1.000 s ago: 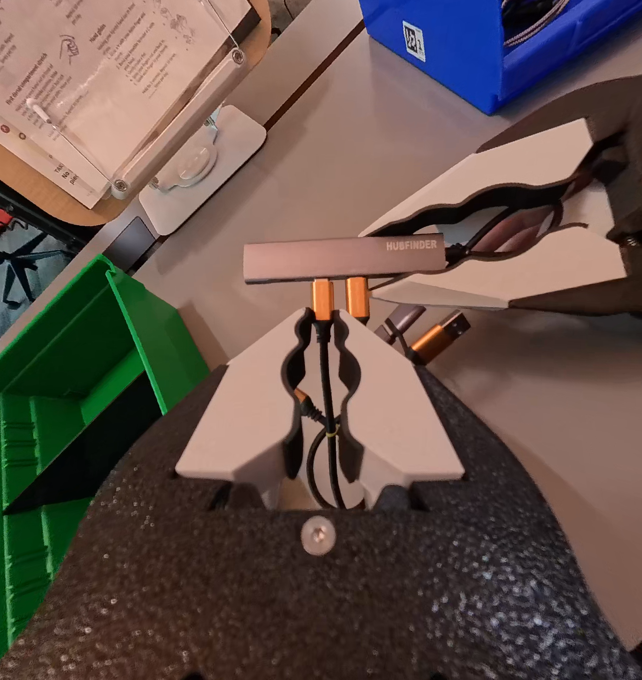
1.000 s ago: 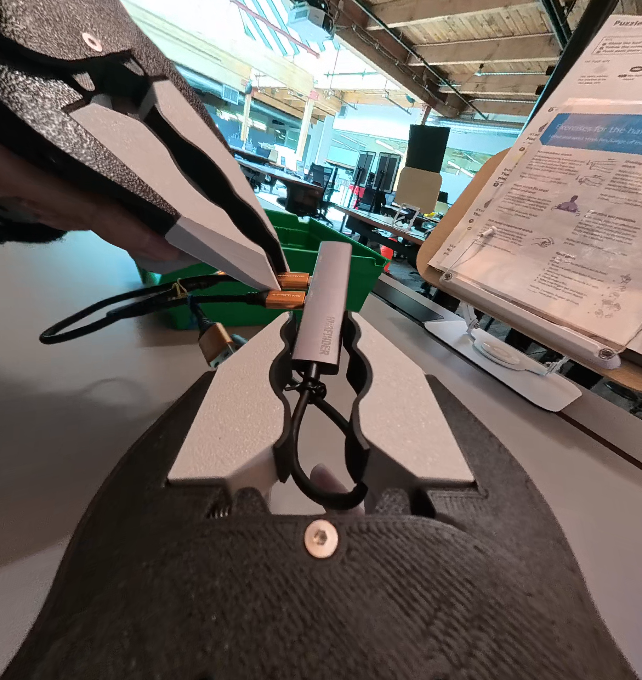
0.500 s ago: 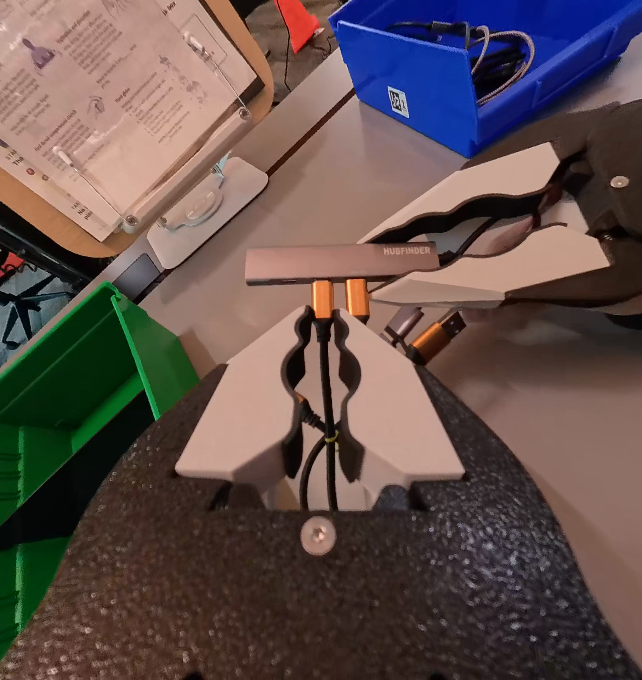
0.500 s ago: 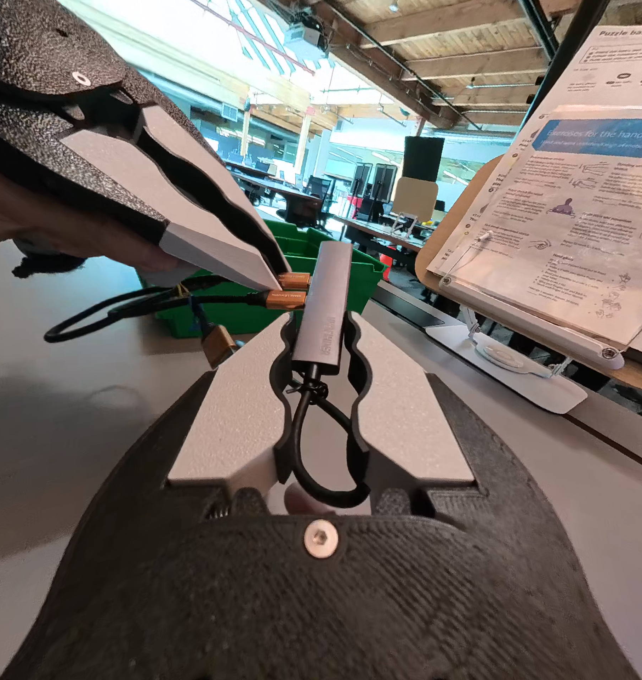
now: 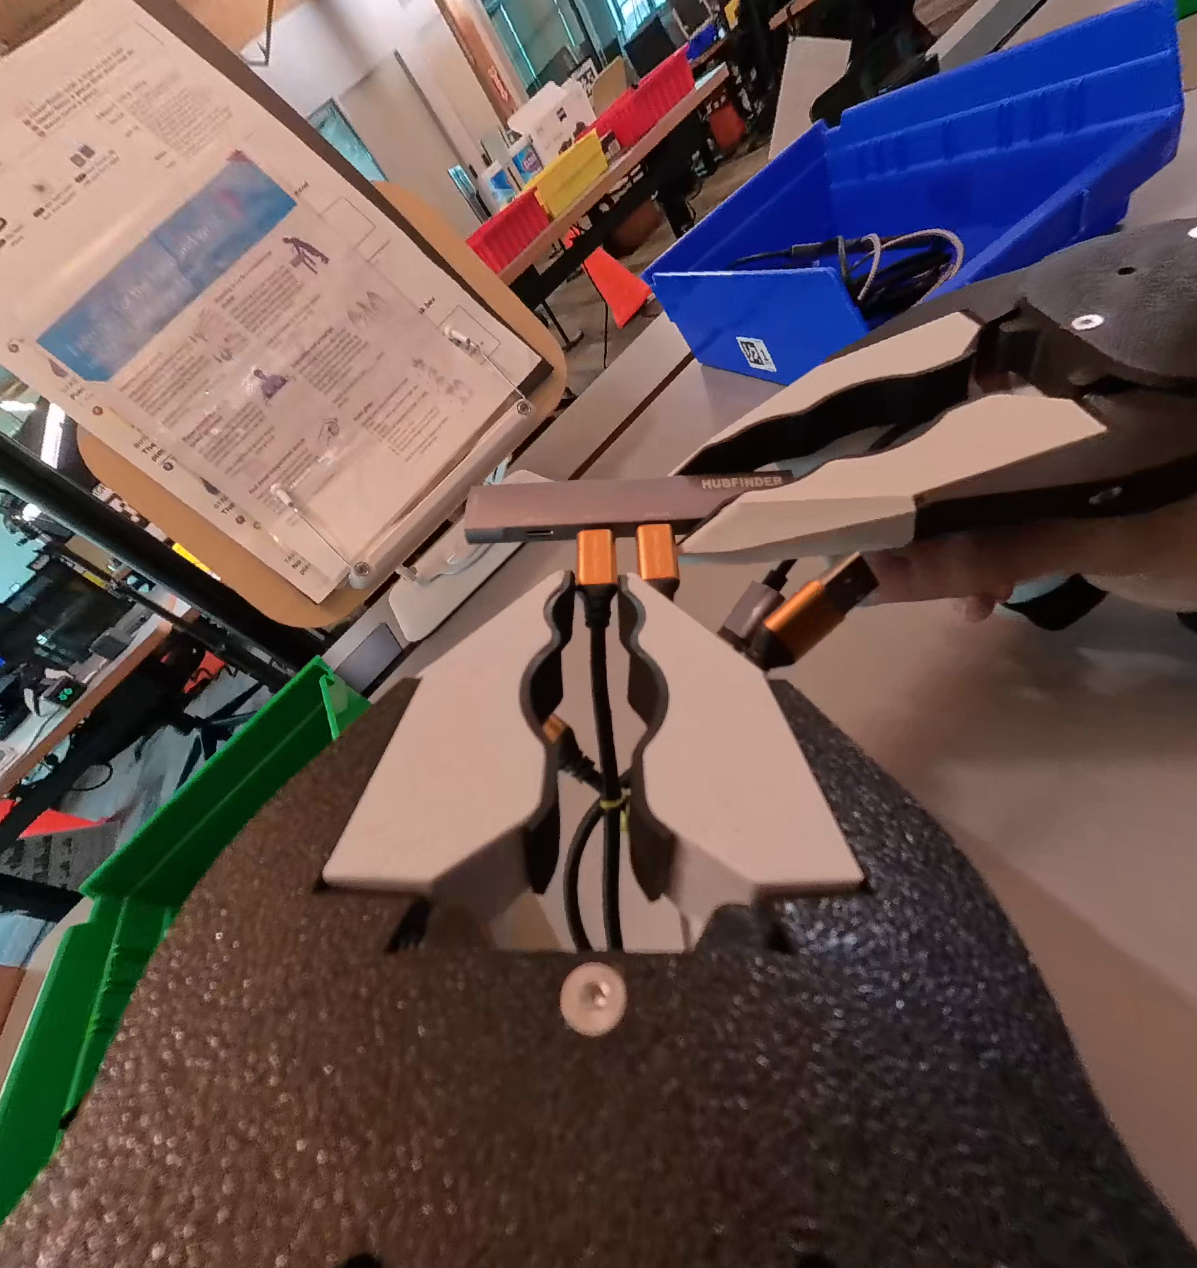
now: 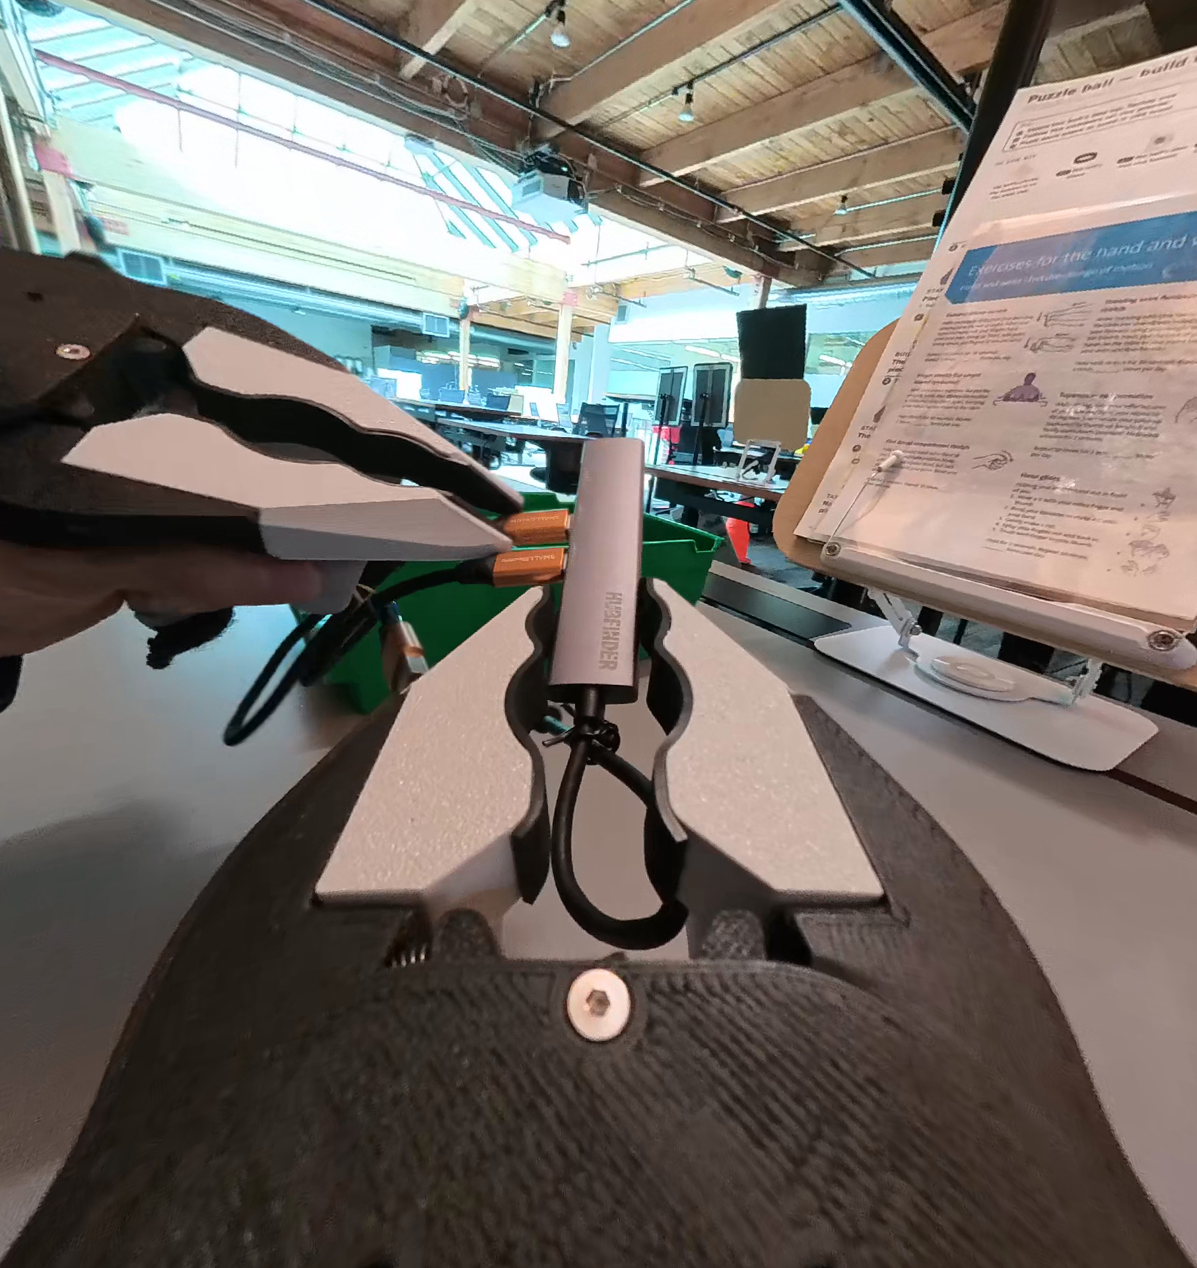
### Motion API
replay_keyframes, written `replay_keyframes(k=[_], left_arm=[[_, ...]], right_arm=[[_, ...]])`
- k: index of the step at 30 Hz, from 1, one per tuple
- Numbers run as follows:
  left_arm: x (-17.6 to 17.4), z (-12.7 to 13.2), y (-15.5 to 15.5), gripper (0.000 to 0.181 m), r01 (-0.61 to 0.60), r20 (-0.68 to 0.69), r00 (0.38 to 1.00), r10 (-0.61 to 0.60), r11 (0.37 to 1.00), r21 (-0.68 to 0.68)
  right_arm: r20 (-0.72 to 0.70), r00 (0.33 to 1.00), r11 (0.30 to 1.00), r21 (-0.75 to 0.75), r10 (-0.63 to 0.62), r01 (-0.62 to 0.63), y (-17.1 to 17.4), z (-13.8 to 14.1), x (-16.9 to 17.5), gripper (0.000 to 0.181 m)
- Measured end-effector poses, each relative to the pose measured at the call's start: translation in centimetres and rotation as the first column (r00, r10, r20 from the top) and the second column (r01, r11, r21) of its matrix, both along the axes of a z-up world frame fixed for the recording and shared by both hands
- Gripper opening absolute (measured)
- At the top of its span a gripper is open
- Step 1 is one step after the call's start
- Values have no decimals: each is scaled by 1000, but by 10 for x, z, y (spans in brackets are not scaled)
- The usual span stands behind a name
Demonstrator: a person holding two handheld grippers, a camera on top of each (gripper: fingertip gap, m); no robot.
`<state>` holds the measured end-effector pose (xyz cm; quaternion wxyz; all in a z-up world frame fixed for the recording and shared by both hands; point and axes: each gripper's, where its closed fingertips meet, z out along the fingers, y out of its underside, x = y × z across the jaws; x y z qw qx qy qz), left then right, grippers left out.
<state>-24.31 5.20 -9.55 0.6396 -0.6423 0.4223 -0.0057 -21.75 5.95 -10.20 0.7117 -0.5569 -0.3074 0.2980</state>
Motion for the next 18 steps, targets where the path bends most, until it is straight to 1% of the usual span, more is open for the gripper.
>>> replay_keyframes(k=[2,5,7,14,18], left_arm=[[0,1,-2,5,6,-1,1000,-6,1000,23],[-2,1,-4,5,3,-7,1000,-2,999,32],[-1,0,-5,5,7,2,1000,-7,1000,19],[-5,-4,-3,6,-10,5,1000,10,1000,0],[-5,-6,-3,9,-7,29,1000,8,1000,-27]], right_arm=[[-9,1000,1000,-15,-1,1,2,-1,1,23],[-52,999,999,-41,-9,7,5,1,7,23],[-65,998,999,-52,8,-11,4,1,7,23],[-31,999,999,-45,16,-17,3,-2,0,23],[-20,1000,999,-42,-5,4,5,-3,1,23]])
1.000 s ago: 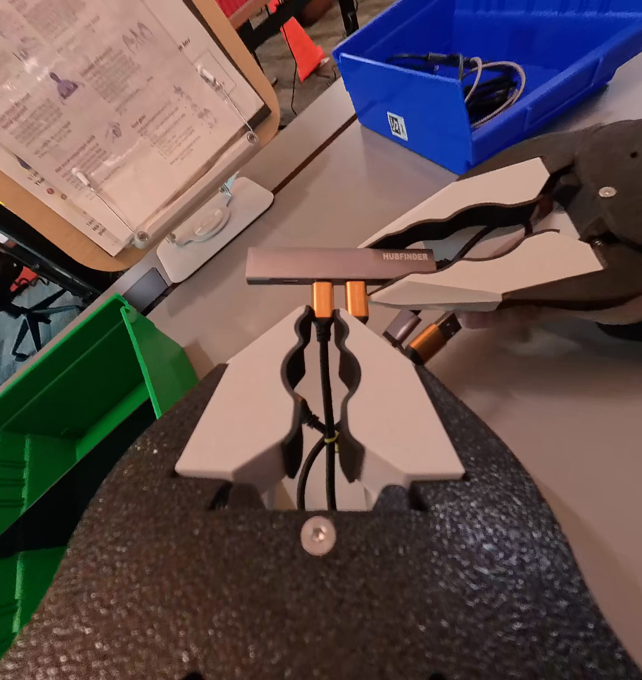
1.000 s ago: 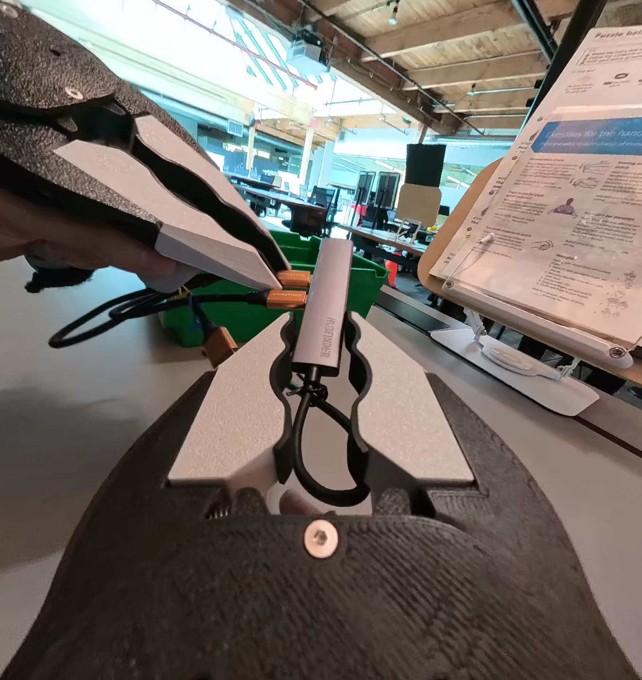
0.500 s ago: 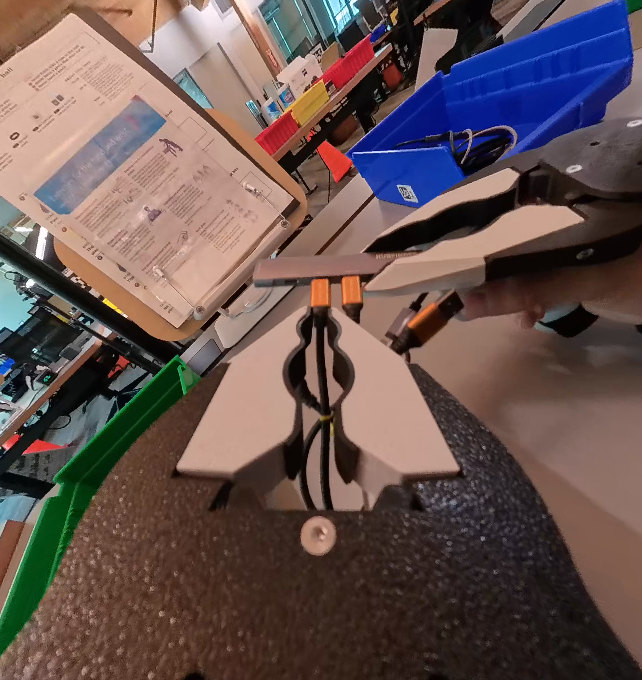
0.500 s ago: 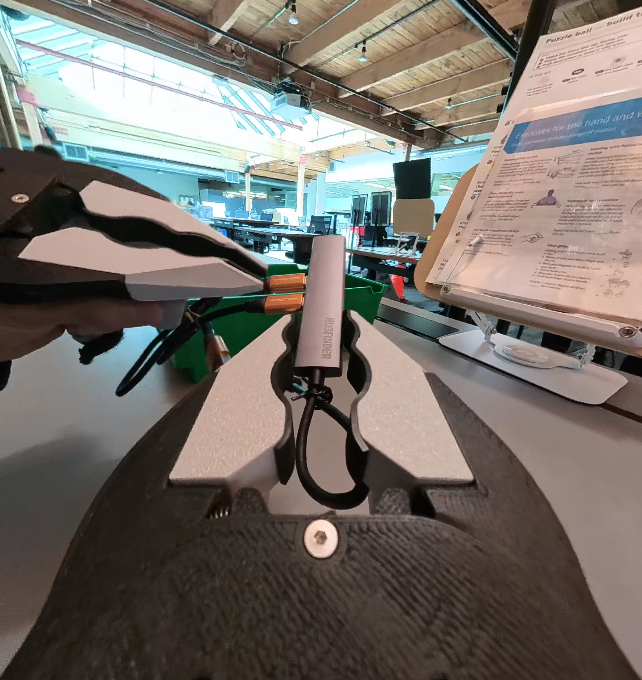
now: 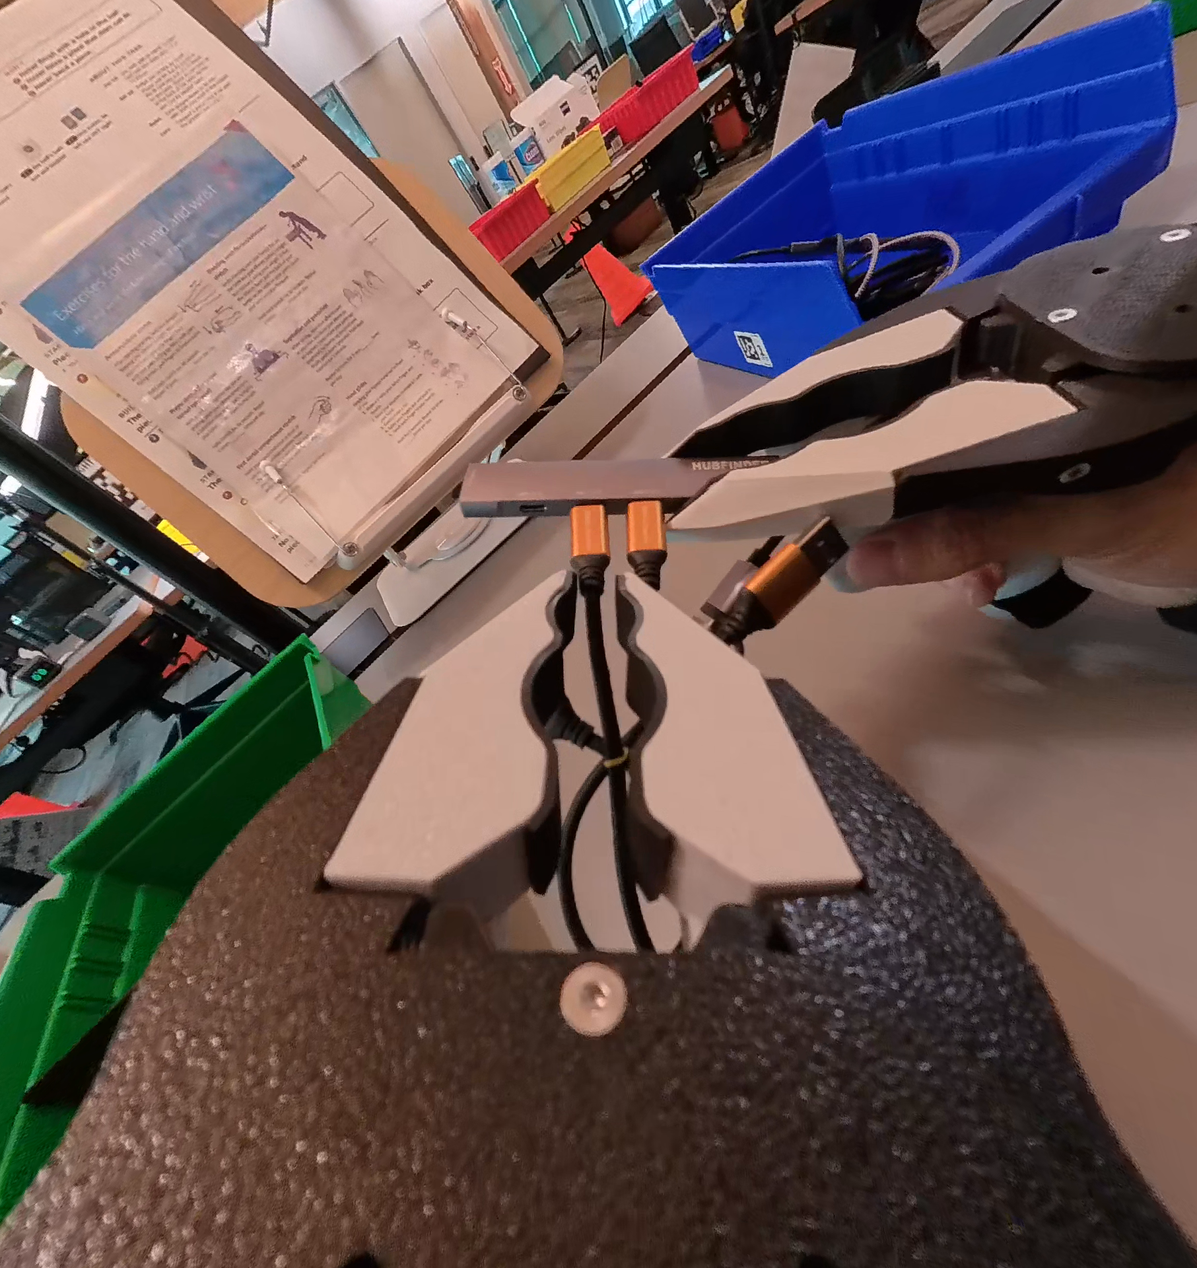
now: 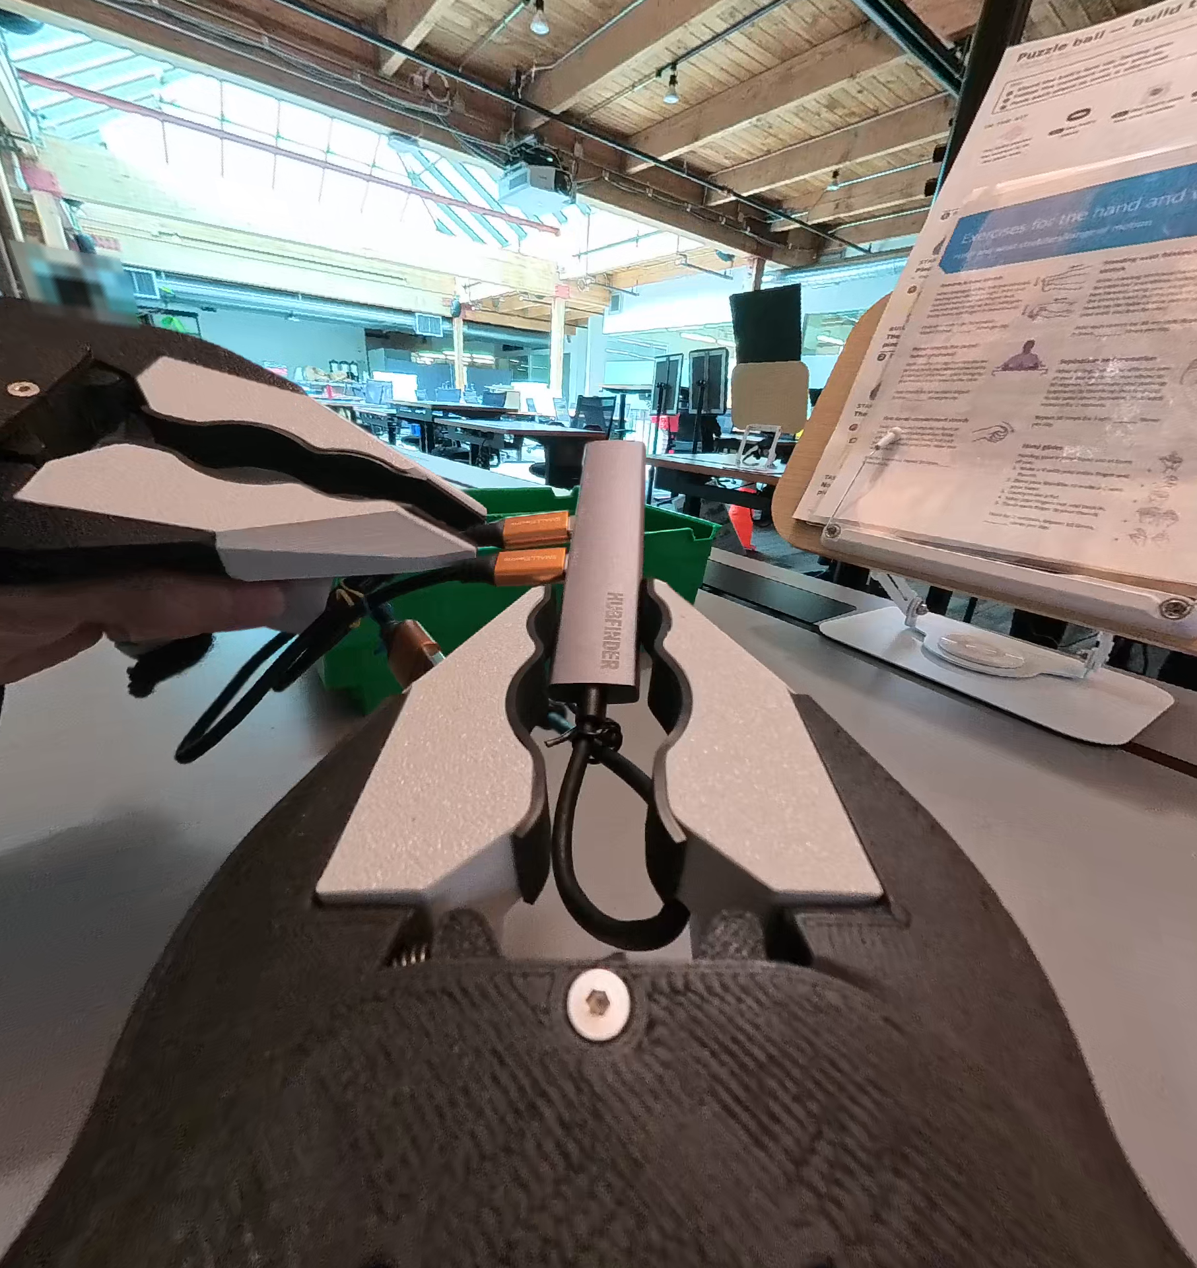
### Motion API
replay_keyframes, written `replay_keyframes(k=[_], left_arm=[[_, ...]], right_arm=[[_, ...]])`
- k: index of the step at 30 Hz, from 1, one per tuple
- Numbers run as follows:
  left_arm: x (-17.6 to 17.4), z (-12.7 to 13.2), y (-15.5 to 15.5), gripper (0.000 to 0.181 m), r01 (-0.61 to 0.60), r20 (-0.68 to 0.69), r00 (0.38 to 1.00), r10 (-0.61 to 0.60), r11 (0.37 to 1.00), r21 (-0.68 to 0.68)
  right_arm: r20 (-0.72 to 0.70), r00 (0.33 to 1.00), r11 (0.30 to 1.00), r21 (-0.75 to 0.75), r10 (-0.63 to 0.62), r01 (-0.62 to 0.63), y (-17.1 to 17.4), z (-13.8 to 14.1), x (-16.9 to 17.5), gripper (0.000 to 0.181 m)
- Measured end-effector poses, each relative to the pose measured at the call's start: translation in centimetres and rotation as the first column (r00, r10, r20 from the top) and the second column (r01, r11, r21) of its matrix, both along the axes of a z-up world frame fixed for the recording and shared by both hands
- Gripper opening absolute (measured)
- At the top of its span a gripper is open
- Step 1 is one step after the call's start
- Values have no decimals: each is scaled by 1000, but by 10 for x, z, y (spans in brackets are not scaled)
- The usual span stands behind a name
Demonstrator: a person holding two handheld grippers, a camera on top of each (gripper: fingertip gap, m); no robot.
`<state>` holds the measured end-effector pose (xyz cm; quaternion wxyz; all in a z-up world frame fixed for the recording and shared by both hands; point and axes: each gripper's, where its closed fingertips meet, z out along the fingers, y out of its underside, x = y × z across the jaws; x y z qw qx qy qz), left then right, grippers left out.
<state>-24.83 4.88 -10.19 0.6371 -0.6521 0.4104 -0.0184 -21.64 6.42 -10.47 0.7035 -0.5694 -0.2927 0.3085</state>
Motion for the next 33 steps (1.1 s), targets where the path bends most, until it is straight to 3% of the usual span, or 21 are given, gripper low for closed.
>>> replay_keyframes(k=[10,19,25,28,30,33], left_arm=[[-3,-3,1,5,-1,20,1000,3,998,-70],[-4,7,-1,4,-29,-45,998,34,993,111],[-3,9,-2,4,-3,-52,999,5,999,43],[4,17,-6,5,24,-40,999,-21,997,79],[4,16,-3,5,-12,-117,993,19,999,53],[8,18,-3,4,1,-139,990,5,999,44]], right_arm=[[-4,1000,1000,16,12,-12,-2,1,-1,23],[-42,998,998,-38,42,-43,-3,1,-4,24],[24,999,998,-39,40,-39,-4,-5,-7,24],[72,996,997,-55,58,-54,-6,-13,-13,25],[126,991,999,-38,39,-35,-6,-18,-17,24],[56,998,1000,-25,5,-4,-1,-7,-5,24]])
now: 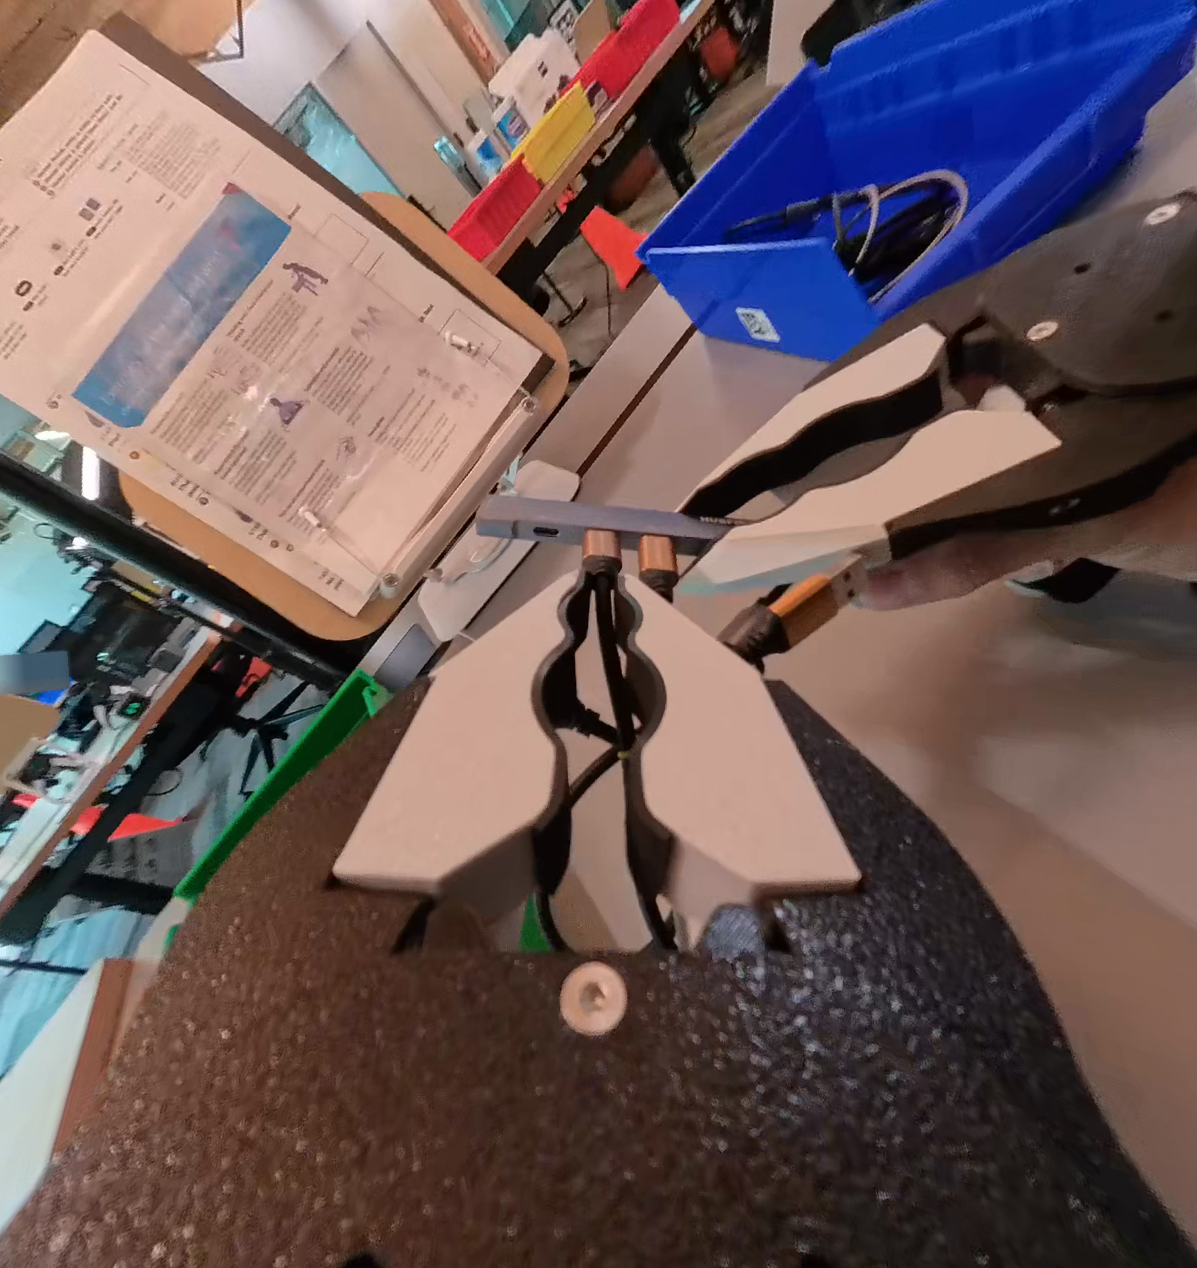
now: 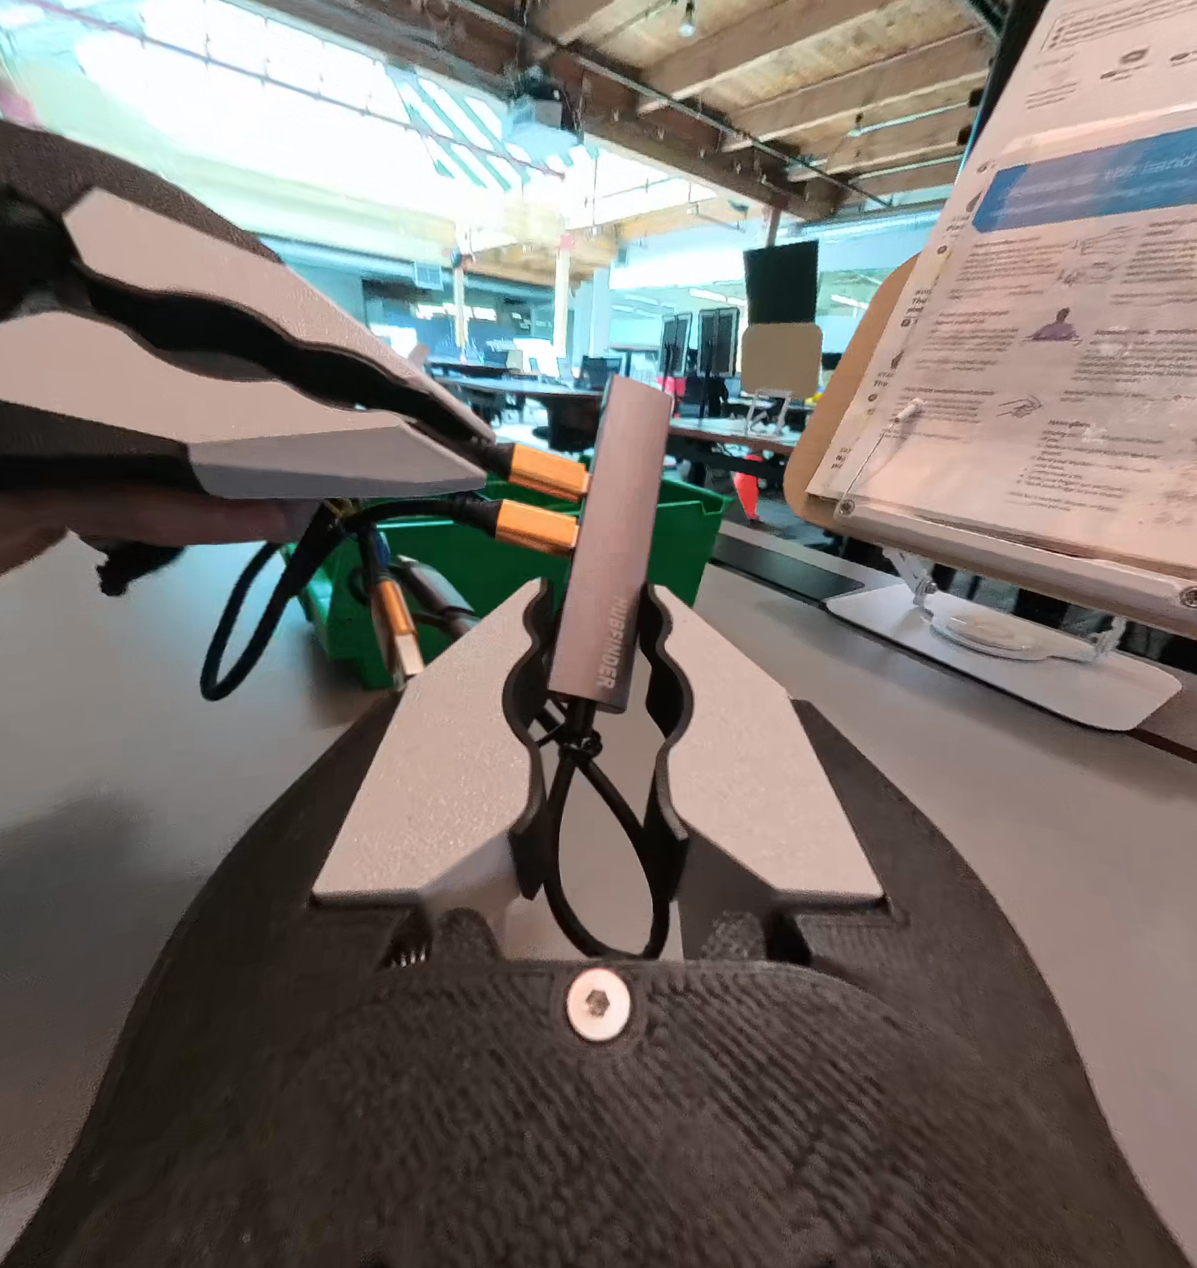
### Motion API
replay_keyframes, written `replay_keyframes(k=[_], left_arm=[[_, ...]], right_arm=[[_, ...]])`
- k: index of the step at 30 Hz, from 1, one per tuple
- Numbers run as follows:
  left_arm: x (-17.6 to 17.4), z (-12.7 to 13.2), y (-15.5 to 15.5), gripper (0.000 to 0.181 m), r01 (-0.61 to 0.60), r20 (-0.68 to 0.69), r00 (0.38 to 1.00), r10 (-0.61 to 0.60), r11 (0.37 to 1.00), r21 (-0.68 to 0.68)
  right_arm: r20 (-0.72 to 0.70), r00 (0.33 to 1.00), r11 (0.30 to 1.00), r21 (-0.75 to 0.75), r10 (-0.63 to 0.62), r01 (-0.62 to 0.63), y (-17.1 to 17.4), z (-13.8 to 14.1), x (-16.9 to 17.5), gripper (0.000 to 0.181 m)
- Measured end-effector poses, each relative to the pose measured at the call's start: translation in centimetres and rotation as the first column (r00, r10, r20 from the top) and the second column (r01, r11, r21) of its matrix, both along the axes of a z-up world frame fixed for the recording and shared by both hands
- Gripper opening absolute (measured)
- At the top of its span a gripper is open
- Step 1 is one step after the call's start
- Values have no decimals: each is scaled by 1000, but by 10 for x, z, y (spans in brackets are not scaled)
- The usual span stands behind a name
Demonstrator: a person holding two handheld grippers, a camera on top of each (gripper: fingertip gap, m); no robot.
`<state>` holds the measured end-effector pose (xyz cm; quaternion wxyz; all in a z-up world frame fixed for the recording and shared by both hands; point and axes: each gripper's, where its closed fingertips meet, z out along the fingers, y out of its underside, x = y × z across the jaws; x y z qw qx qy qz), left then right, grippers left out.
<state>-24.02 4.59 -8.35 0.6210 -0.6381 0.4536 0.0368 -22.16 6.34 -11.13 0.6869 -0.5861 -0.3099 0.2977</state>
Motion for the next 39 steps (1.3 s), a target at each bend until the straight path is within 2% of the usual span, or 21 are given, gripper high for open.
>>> replay_keyframes(k=[5,8,11,13,20,23,29,32,39], left_arm=[[-2,-4,3,5,-6,25,1000,7,1000,-14],[-4,-10,6,5,-8,-7,1000,7,999,-33],[-1,-11,6,9,4,49,999,-3,1000,-3],[-3,-13,9,13,-26,75,997,25,1000,12],[-6,-16,10,17,-26,29,999,25,999,27],[-6,-20,10,10,-19,21,1000,19,1000,-7],[-11,-20,9,16,18,104,995,-7,994,-104],[-10,-25,8,11,45,72,997,-38,994,-100],[-18,-30,8,10,11,-122,992,-12,1000,-9]], right_arm=[[32,999,1000,7,-5,5,-1,-4,-1,24],[25,999,999,24,-29,29,1,-1,3,24],[37,996,995,63,-85,83,4,2,7,24],[73,994,993,91,-83,77,1,1,2,23],[106,990,989,126,-91,77,0,1,1,23],[129,985,985,147,-115,96,0,0,0,23],[141,982,979,178,-126,100,-2,2,-4,23],[127,988,985,157,-93,73,-3,1,-5,23],[185,979,984,171,-87,55,-4,-4,-10,24]])
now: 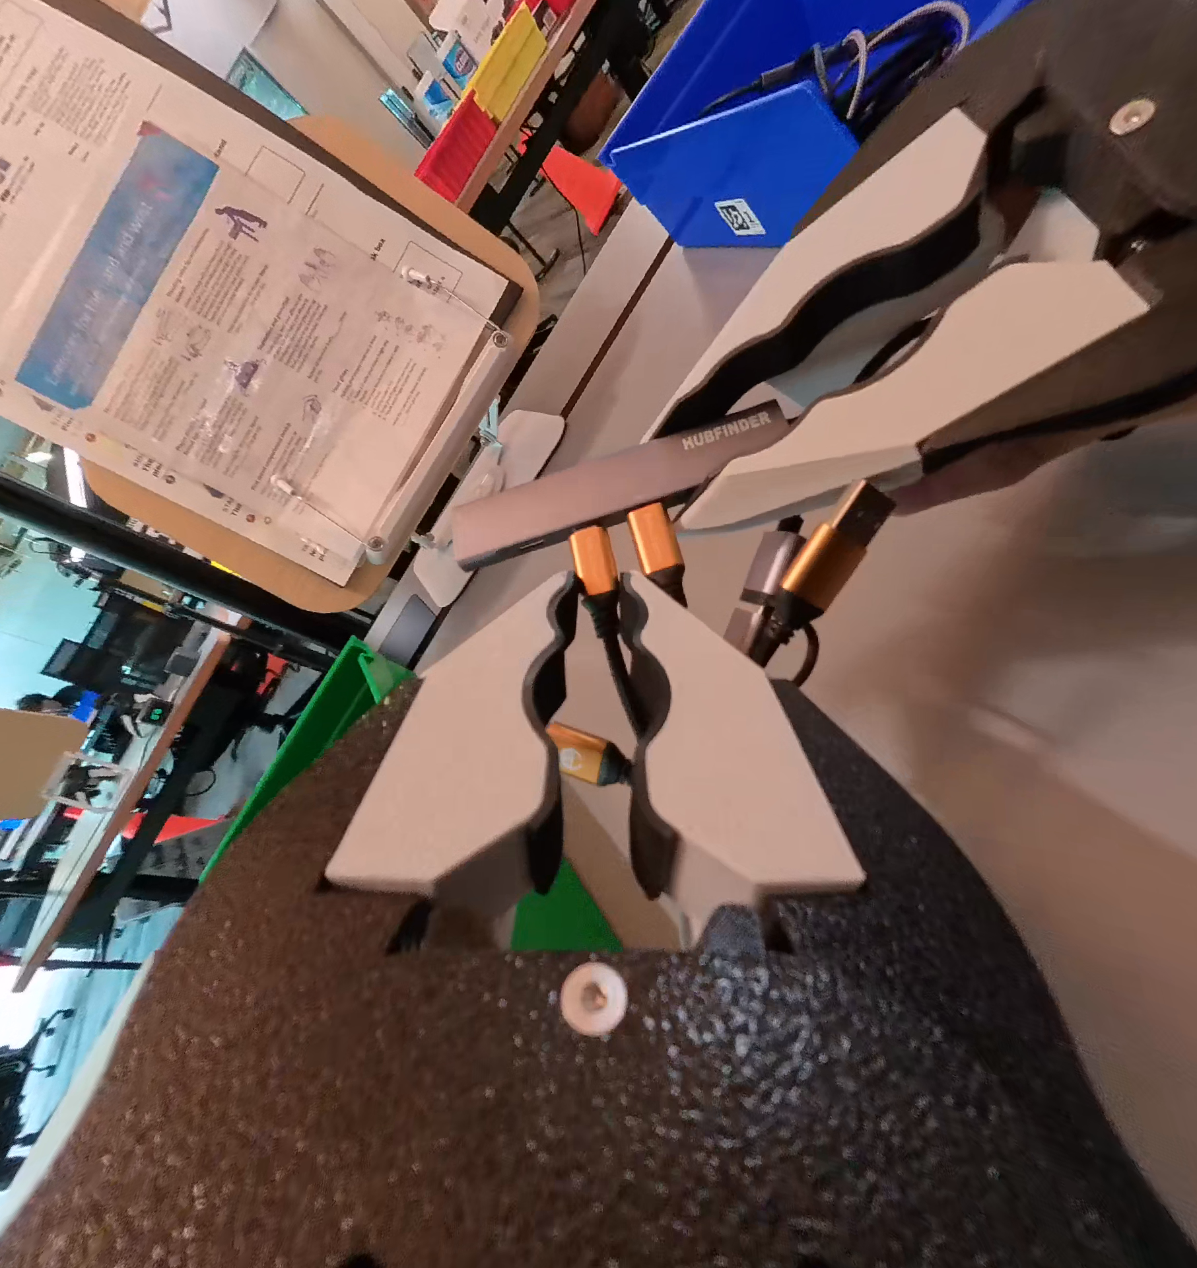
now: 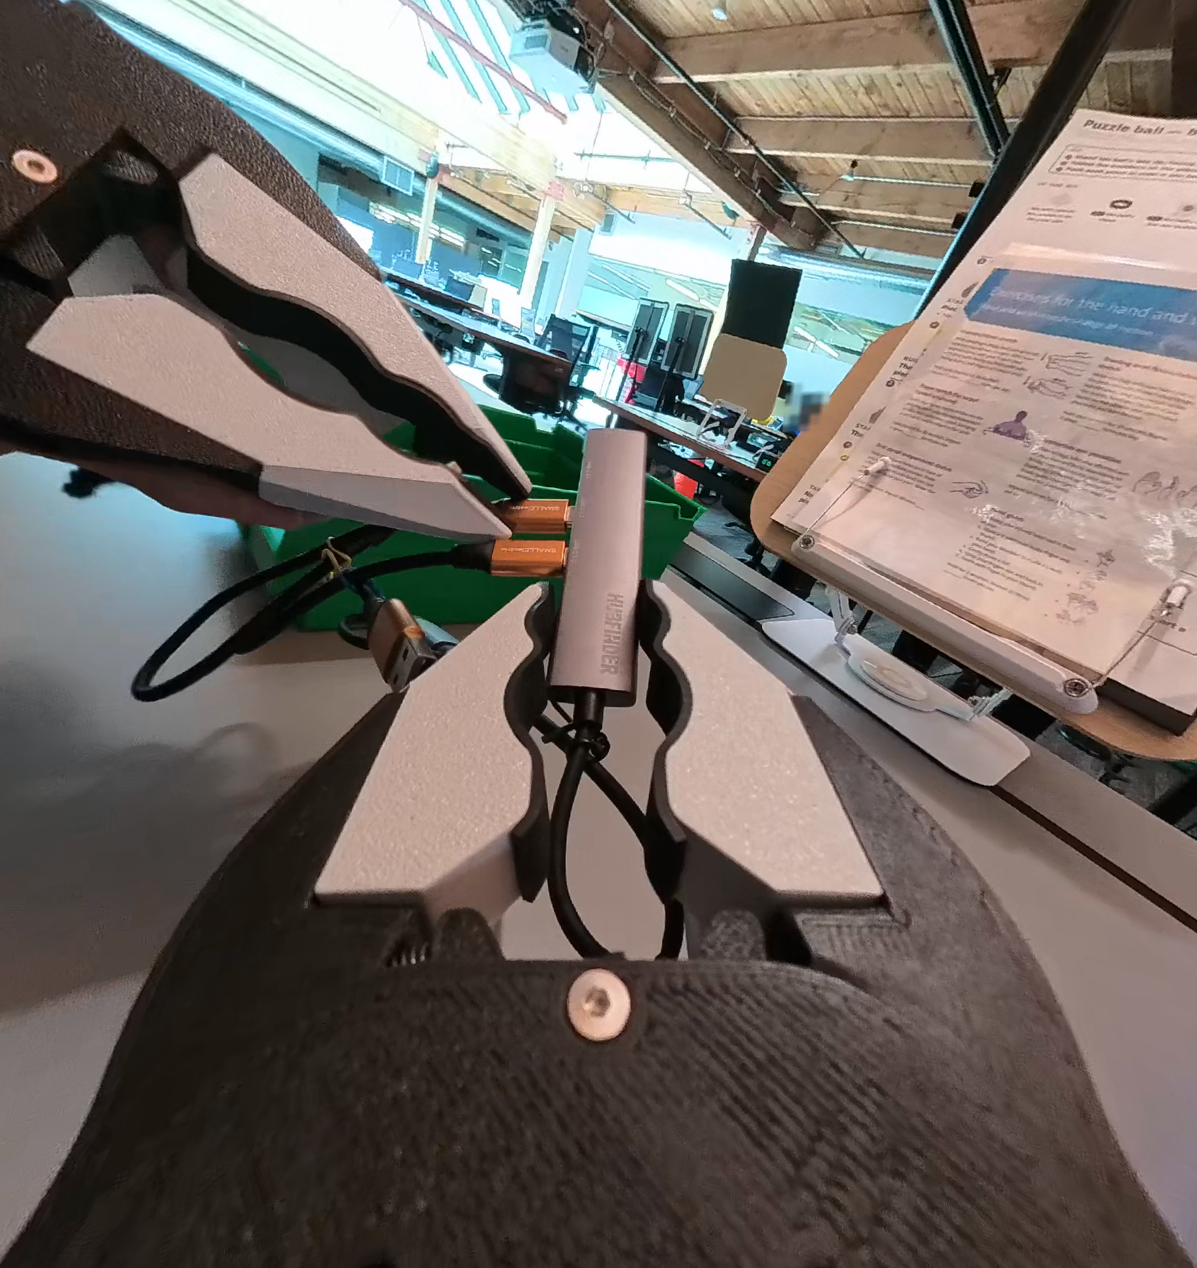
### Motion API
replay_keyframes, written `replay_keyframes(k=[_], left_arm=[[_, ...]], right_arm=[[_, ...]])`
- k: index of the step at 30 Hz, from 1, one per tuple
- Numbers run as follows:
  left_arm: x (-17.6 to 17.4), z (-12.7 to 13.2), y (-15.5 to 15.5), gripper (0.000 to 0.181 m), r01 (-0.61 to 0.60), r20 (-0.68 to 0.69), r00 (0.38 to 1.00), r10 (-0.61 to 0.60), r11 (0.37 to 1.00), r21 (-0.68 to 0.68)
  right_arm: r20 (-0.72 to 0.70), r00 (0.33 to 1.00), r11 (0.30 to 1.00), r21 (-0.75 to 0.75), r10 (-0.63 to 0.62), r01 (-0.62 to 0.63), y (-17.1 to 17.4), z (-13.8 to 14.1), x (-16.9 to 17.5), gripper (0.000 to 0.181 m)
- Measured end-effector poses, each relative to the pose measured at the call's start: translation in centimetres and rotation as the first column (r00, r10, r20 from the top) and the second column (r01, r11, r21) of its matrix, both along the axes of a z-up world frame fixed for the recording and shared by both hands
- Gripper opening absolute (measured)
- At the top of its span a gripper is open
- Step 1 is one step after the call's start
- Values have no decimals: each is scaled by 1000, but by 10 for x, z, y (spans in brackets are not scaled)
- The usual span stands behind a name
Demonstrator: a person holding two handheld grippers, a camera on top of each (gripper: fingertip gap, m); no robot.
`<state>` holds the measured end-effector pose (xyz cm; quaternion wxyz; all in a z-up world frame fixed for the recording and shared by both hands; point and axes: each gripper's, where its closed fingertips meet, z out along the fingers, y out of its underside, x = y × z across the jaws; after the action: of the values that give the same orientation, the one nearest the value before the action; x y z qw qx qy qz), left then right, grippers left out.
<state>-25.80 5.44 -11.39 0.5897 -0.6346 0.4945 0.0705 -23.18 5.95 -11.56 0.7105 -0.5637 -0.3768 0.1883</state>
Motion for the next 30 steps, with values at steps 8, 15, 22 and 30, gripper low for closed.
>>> replay_keyframes(k=[8,15,22,30], left_arm=[[3,0,-4,9,31,63,998,-30,999,-19],[2,7,-4,11,12,114,993,-12,1000,1],[0,7,-3,12,-24,210,977,30,999,-31],[-2,7,-3,5,-58,205,977,63,998,-30]], right_arm=[[-35,998,998,-37,48,-49,-2,-2,1,24],[-67,997,999,-16,40,-41,-3,5,1,23],[-135,990,999,-19,47,-50,-4,12,6,23],[-113,993,1000,8,25,-25,-4,11,3,23]])
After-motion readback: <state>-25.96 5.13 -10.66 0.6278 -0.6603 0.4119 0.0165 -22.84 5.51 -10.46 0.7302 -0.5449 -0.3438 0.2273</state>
